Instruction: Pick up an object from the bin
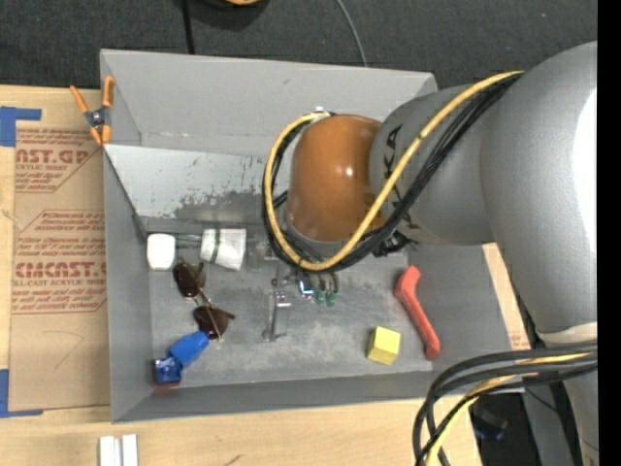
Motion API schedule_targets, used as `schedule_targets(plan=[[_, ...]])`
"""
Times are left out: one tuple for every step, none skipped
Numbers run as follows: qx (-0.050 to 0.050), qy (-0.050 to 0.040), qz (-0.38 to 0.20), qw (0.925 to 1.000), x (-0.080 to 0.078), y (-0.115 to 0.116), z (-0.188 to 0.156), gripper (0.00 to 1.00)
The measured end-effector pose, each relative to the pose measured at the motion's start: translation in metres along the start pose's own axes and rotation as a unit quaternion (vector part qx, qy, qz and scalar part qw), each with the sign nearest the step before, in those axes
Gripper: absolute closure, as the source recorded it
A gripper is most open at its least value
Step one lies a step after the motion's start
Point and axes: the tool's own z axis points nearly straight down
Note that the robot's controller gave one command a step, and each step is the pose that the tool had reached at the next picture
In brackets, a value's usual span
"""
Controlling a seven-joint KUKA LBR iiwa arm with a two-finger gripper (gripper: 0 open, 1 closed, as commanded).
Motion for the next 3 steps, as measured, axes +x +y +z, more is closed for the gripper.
schedule_targets(plan=[[0.000, -0.0023, -0.081, 0.9967, -0.017, 0.035, 0.025, 0.00], [0.000, -0.0002, 0.002, 1.0000, 0.031, 0.093, 0.030, 0.00], [-0.001, -0.0018, -0.060, 0.9982, 0.036, 0.089, 0.061, 0.00]])
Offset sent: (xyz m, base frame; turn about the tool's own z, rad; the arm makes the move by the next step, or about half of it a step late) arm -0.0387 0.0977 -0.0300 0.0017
